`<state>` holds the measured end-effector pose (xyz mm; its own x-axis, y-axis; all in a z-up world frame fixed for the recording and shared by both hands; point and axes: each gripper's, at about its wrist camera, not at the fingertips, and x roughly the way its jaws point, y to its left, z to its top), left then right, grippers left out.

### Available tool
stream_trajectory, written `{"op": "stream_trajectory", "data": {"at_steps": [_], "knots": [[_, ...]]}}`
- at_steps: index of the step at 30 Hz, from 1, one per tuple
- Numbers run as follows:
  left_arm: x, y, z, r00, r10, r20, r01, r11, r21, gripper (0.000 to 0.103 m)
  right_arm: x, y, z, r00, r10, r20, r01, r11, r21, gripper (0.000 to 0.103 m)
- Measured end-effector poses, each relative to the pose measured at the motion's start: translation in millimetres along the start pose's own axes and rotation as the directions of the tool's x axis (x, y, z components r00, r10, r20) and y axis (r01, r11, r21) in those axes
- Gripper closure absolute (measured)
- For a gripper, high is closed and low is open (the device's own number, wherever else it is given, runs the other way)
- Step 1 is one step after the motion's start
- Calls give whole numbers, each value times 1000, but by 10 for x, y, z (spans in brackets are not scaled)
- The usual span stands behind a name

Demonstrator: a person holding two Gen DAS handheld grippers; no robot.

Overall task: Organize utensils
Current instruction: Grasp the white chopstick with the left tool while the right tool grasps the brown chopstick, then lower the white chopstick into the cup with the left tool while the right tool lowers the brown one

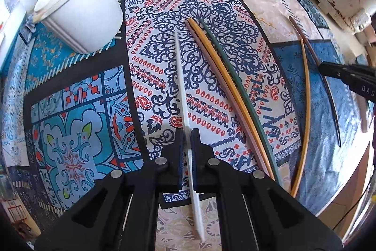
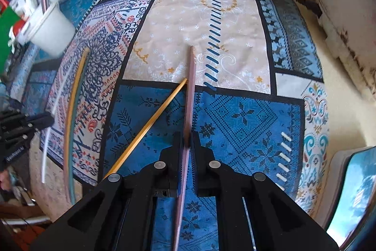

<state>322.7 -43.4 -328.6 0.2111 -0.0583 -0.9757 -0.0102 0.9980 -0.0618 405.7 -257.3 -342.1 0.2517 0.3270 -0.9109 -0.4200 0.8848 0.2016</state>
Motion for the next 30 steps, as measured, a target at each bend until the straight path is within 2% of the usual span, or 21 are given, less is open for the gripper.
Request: {"op": "stream_trajectory", "data": {"at_steps": [3, 14, 19, 30], "knots": [[-18, 123, 76, 1000, -7, 7, 8, 1000, -29, 100, -121, -49, -25, 999, 7, 37, -8, 1000, 25, 98], [-423, 378, 78, 992, -13, 127, 24, 996, -89, 100, -572, 21, 27, 986, 23, 166, -31, 998, 50, 98], [-611, 319, 23, 983, -5, 184, 25, 994, -106, 100, -684, 187, 147, 976, 39, 215, -45, 999, 24, 98], [-1057, 506, -19, 956, 7, 295, 37, 989, -142, 100, -972, 567, 432, 940, 90, 329, -84, 996, -35, 98]]}}
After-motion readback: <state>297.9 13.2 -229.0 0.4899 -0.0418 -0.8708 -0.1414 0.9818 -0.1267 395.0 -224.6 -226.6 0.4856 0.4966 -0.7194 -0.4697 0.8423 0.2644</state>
